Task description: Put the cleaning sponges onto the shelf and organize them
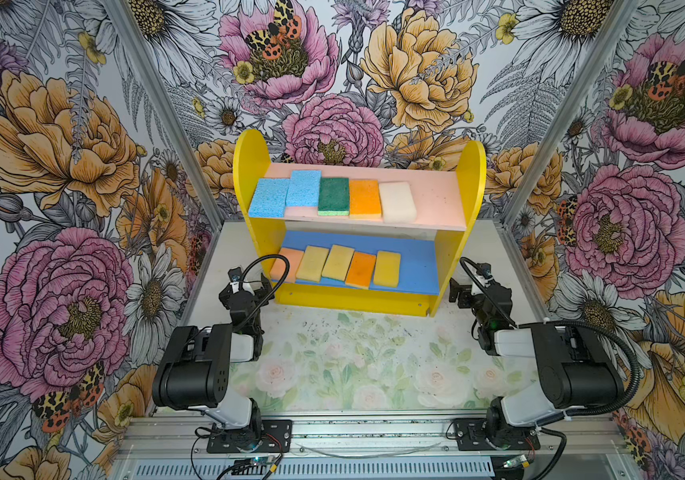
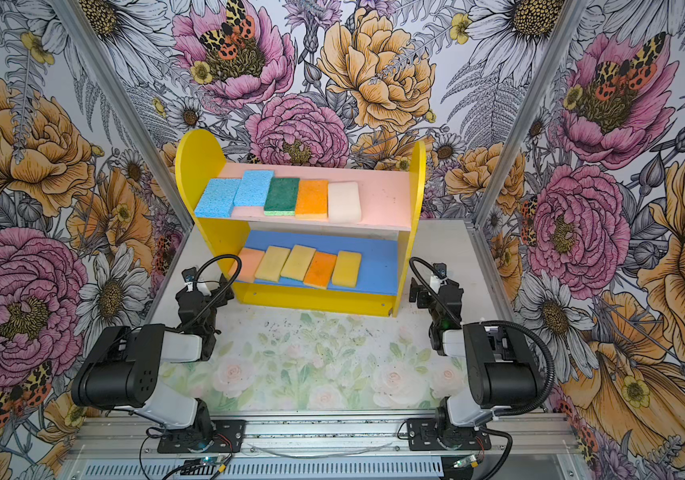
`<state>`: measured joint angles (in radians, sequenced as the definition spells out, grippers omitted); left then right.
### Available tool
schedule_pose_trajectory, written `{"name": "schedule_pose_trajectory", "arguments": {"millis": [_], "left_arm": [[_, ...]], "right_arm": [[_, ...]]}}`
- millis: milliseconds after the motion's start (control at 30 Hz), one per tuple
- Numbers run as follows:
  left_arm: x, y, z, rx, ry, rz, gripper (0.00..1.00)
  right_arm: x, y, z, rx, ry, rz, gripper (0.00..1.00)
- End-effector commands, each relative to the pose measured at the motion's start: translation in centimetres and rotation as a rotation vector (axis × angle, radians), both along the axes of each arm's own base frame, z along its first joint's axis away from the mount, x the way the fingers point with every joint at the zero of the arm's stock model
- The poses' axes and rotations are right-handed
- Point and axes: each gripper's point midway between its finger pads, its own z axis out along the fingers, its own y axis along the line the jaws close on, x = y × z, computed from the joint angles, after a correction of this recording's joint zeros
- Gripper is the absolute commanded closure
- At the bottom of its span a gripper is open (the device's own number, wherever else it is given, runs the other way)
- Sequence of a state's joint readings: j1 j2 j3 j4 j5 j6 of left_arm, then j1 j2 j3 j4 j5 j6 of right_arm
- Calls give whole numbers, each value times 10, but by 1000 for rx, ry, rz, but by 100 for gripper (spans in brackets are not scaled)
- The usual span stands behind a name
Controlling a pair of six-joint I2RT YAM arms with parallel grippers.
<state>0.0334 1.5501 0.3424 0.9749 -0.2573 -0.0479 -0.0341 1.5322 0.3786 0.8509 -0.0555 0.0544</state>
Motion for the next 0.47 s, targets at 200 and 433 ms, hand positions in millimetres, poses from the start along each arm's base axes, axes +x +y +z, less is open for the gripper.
{"name": "schedule_pose_trajectory", "arguments": {"millis": [200, 433], "left_arm": [[10, -25, 5, 26, 3, -101, 1], [9, -25, 5, 26, 3, -101, 1]], "right_arm": [[4, -4, 9, -5, -36, -14, 1], [5, -5, 8, 10, -30, -10, 1]]}}
